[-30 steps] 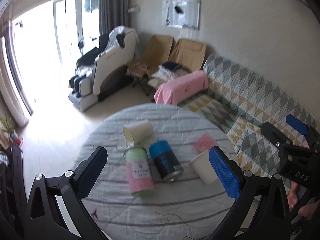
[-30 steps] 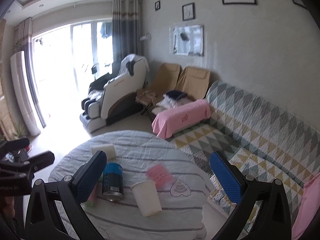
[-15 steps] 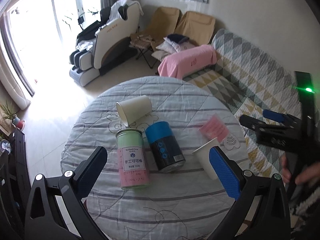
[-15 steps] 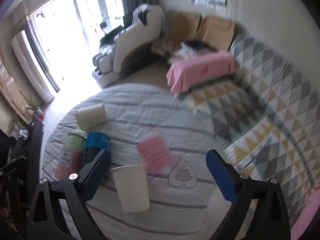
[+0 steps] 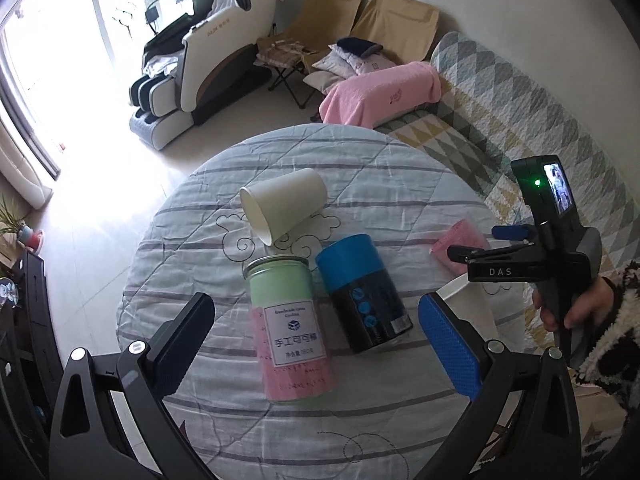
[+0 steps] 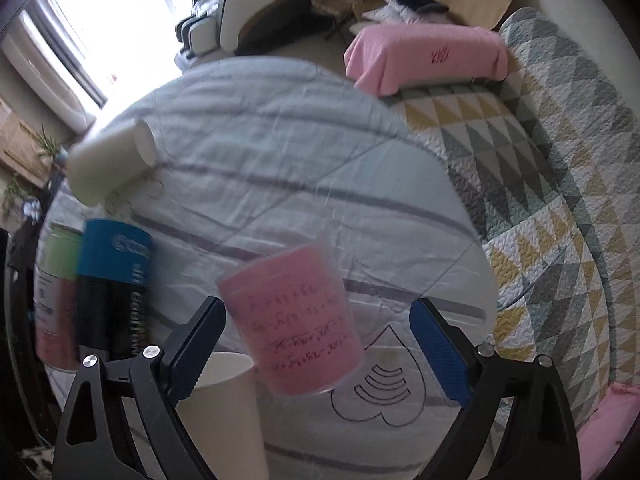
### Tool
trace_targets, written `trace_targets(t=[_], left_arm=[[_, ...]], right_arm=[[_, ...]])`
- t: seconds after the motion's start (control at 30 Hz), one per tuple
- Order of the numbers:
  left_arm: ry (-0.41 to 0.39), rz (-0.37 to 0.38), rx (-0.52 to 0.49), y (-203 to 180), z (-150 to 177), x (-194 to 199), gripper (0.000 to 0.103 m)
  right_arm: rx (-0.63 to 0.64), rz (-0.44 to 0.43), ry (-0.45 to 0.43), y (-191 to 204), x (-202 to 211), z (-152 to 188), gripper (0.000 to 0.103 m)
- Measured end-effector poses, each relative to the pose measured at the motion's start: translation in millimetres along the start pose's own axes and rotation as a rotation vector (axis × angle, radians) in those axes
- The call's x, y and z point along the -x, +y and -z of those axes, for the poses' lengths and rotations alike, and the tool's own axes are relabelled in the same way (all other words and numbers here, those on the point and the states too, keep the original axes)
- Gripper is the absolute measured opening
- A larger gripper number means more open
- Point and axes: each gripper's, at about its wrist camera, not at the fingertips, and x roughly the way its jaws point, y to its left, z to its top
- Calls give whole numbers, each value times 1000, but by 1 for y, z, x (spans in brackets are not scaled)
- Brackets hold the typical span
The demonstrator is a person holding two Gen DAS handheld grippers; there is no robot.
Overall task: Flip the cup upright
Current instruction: 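Reach the right gripper to the pink translucent cup and close on it, then carry the pink cup toward the left gripper, set it down, open right gripper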
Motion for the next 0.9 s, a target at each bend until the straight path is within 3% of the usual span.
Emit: trace_targets(t=[0.03, 0.1, 0.3, 0.43, 0.57, 0.77, 0.9], left_arm=[[3, -3, 1, 2, 0, -1, 103], [10, -8, 11, 7, -1, -4, 103], [4, -17, 44, 18, -2, 1, 103], [-37, -25, 54, 17, -2, 18, 103], [-78, -29, 83, 12, 8, 42, 103], [-100, -42, 128, 14, 40, 74, 103], [-106, -15, 108, 21, 57, 84, 103]], right_arm=[[1, -22, 8, 1, -3, 0, 88], [20, -32, 42, 4, -9, -2, 68], [-32, -25, 40, 0, -4, -8, 67], [-116, -33, 8, -5, 21, -13, 67], [-217, -125, -49, 2, 60, -5, 67], [-238, -234, -20, 62, 93, 45, 67], [-227, -228, 34, 94, 83, 78, 67]])
